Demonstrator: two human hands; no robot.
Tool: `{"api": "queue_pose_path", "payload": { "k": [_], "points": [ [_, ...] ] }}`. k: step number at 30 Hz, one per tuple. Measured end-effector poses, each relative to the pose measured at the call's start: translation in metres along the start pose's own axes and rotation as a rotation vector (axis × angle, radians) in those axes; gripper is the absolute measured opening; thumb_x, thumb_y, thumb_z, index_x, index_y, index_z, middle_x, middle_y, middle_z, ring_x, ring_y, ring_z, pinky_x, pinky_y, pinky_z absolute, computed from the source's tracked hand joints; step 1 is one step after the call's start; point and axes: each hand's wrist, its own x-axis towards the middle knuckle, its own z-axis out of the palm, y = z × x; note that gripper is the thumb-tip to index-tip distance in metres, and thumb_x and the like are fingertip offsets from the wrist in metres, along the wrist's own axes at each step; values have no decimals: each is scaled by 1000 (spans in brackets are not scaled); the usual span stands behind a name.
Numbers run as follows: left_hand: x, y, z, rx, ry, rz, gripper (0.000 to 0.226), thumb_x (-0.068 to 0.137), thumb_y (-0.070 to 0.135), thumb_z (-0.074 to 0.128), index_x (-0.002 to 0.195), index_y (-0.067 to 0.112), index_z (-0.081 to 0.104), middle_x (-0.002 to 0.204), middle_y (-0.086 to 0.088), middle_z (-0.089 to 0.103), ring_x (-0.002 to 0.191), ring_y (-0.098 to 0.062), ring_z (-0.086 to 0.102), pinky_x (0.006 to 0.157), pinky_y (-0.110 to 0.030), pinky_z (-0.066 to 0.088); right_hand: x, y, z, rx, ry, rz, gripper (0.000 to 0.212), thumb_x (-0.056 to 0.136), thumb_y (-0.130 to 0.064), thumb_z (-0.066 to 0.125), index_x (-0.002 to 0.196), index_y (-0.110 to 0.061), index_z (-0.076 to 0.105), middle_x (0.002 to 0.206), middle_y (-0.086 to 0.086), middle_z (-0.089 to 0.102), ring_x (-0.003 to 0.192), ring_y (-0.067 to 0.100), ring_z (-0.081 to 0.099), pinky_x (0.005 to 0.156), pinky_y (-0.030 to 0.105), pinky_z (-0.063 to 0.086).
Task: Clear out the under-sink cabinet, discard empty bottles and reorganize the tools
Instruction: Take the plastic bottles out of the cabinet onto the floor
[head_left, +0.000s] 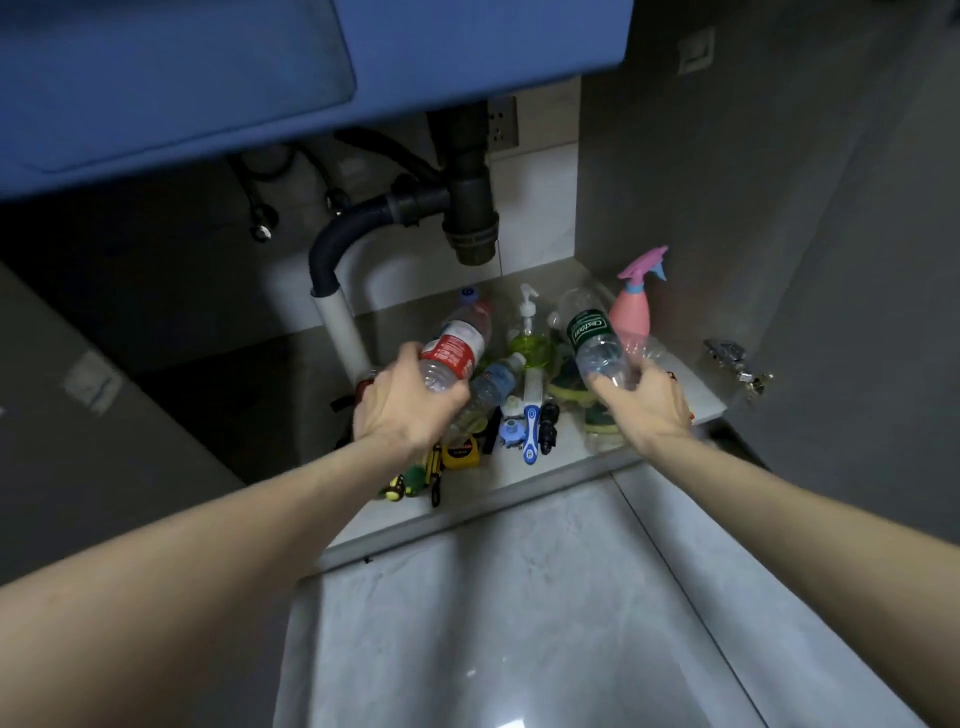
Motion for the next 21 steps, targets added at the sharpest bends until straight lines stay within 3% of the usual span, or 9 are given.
{"api": "queue_pose_path", "payload": {
  "k": [2, 7, 10, 14, 21],
  "points": [
    [-15, 18, -14, 21, -63, 36, 67, 75, 59, 64, 131, 29, 42, 112, -5, 64, 98, -31, 65, 87, -44, 55, -16, 3, -24, -47, -48, -34, 66, 82, -63, 63, 130, -17, 58, 119, 9, 66, 109, 32, 61, 87, 38, 51],
    [-65, 47, -21, 103, -162, 26, 65, 74, 65, 63, 124, 27, 46, 110, -4, 65, 99, -31, 64, 88, -43, 54, -60, 15, -66, -176, -179, -38, 59, 80, -71, 55, 110, -21, 66, 101, 9, 69, 94, 33, 63, 82, 39, 54],
    [-106, 49, -2, 115, -186, -48, 65, 72, 68, 61, 120, 25, 48, 113, -7, 65, 104, -34, 62, 87, -40, 50, -91, 37, -74, -200, -258, 8, 60, 78, -71, 53, 105, -20, 66, 98, 11, 72, 96, 32, 66, 82, 38, 54],
    [-167, 37, 34, 38, -235, -137, 67, 75, 64, 62, 127, 26, 46, 114, -6, 64, 104, -33, 61, 85, -39, 50, -138, 82, -73, -207, -298, 109, 55, 80, -66, 58, 106, -18, 65, 105, 11, 68, 93, 31, 62, 72, 33, 45],
    [-233, -12, 101, -232, -406, -467, 67, 75, 52, 72, 130, 21, 47, 119, -10, 62, 106, -34, 62, 90, -45, 56, -191, 158, -56, -157, -459, 406, 52, 83, -54, 64, 113, -12, 61, 111, 13, 68, 98, 31, 67, 79, 32, 51]
  ]
}}
